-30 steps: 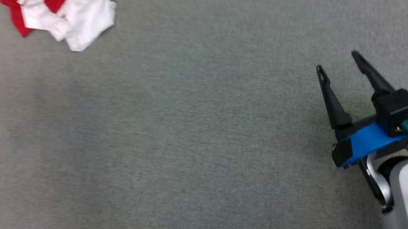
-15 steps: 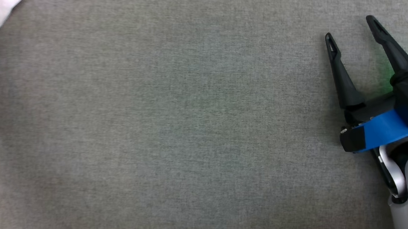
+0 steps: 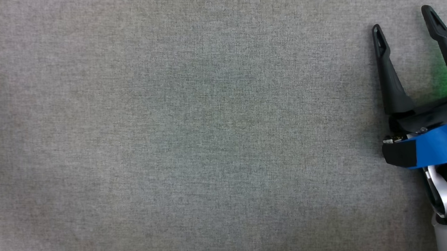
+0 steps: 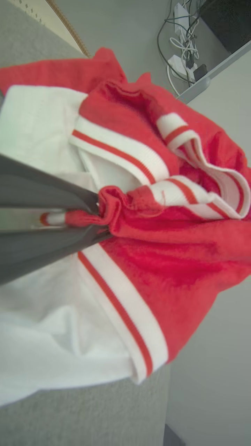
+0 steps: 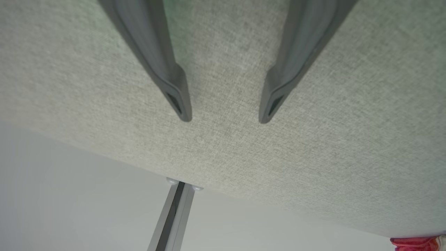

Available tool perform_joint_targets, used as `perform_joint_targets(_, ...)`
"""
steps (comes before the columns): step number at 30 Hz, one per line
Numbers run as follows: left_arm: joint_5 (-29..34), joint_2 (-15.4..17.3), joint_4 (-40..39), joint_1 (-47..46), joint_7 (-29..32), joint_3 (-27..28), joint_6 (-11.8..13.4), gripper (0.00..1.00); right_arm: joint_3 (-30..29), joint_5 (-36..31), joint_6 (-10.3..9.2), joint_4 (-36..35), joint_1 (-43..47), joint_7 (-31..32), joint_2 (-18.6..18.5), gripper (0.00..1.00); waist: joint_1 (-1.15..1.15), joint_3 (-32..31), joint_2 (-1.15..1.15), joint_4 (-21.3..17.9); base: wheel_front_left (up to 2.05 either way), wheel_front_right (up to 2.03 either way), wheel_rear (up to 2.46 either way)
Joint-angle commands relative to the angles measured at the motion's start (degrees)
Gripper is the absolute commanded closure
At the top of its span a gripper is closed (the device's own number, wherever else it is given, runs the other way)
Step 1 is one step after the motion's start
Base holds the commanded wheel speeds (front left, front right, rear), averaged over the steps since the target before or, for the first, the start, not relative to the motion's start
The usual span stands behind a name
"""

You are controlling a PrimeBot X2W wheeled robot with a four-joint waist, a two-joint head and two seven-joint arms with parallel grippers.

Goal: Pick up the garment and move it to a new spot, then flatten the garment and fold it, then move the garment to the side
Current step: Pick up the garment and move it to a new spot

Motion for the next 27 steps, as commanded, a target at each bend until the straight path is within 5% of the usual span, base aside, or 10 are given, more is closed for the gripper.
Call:
perform_joint_targets(1,-0.68,0.55,-0.49,-0.72,-0.07,-0.84,-0.07,1.0,-0.58,0.07,-0.01,2.42,1.6,0.03,-0.08,0.0,0.0,-0.37,0.0,0.01,0.0,0.0,0.0)
perform_joint_targets(17,-7.56,8.27,-16.18,0.64,1.7,-17.63,-0.08,1.0,-1.08,5.97,-0.01,15.22,1.69,-6.44,0.52,0.0,0.0,-16.45,0.0,-2.13,0.0,0.0,0.0)
perform_joint_targets(27,-10.24,4.75,-31.88,2.15,7.13,-23.64,-0.08,1.0,-1.82,11.33,-0.01,26.42,5.54,-11.25,0.5,0.0,0.0,-31.48,0.0,-7.64,0.0,0.0,0.0)
